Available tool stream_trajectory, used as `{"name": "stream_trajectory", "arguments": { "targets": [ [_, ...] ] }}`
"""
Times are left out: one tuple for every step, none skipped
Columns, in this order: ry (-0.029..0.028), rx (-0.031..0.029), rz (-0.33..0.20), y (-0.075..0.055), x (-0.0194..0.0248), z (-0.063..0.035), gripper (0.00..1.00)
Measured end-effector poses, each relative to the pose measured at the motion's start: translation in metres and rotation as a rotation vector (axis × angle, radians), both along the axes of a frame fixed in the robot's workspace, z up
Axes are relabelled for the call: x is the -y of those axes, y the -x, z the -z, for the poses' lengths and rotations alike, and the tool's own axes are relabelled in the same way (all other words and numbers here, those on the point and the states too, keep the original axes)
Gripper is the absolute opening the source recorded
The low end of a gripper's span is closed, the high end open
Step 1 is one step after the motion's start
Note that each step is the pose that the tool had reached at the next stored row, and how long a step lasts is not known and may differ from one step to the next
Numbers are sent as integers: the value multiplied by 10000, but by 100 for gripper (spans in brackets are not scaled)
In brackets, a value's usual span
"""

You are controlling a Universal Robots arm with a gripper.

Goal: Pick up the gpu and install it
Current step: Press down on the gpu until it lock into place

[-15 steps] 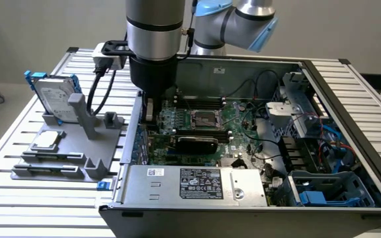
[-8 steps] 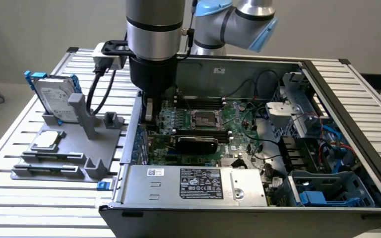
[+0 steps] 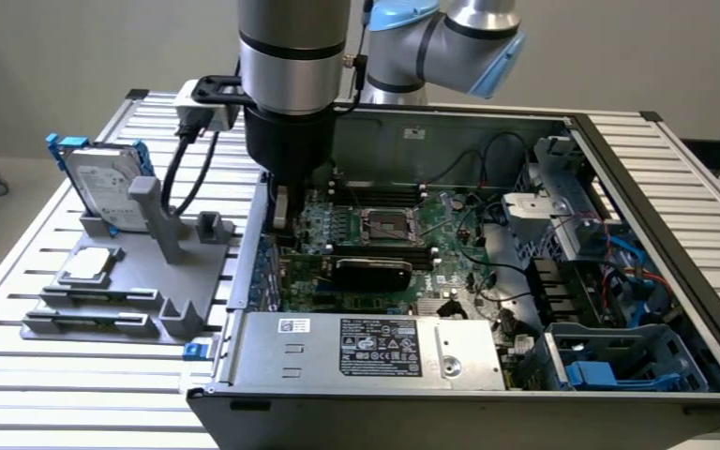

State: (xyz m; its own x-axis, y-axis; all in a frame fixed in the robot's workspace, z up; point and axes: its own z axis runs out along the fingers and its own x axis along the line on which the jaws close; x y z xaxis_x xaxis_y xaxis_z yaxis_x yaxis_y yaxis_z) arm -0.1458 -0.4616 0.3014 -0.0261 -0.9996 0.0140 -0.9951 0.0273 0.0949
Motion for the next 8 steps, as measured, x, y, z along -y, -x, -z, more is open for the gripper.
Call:
{"name": "stream_trajectory", "arguments": {
  "targets": [
    [0, -6, 15, 0, 0, 0, 11],
    [-1, -11, 28, 0, -1, 1, 11],
    [-1, -16, 38, 0, -1, 1, 11],
    [-1, -18, 40, 0, -1, 1, 11],
    [-1, -20, 42, -1, -2, 1, 11],
    [-2, -20, 43, -2, -4, 1, 11],
    [-2, -20, 47, -2, -8, 1, 11],
    [-1, -21, 53, -1, -13, 0, 11]
  ]
}}
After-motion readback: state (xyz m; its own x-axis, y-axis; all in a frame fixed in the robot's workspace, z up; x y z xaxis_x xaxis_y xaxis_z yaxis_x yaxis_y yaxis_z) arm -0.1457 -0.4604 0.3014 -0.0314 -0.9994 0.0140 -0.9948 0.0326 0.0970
